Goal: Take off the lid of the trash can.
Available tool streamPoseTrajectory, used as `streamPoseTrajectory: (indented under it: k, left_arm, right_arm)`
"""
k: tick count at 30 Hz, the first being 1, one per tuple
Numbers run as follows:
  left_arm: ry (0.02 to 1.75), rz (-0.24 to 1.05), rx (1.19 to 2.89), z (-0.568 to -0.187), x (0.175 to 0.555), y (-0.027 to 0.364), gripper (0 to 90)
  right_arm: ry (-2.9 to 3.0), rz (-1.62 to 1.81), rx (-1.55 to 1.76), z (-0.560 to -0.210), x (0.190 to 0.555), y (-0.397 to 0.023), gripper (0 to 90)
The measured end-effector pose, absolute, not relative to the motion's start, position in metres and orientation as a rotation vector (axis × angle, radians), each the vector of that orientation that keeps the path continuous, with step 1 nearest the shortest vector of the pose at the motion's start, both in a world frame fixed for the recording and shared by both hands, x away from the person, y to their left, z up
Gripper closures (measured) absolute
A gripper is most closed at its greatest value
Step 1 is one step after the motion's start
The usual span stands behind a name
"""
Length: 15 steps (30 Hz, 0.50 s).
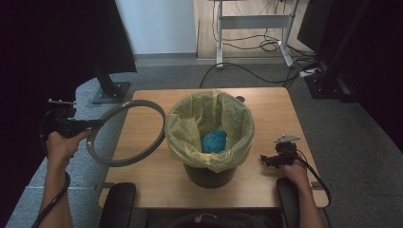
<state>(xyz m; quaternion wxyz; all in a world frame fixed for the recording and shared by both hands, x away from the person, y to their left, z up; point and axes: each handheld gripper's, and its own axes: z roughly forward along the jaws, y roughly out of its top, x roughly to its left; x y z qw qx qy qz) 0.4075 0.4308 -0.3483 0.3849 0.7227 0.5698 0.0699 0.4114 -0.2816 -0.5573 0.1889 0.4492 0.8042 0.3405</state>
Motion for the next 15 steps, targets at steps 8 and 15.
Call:
streamPoseTrajectory:
  k: [8, 15]
  left_arm:
    - [1.456, 0.182, 1.841, -0.365, 0.412, 0.425, 76.5]
    - [1.471, 0.187, 1.83, -0.382, 0.415, 0.42, 76.6]
  right_arm:
    - [2.261, 0.957, 1.266, -0.557, 0.411, -0.281, 0.0]
    - [2.261, 0.957, 1.265, -0.557, 0.411, -0.281, 0.0]
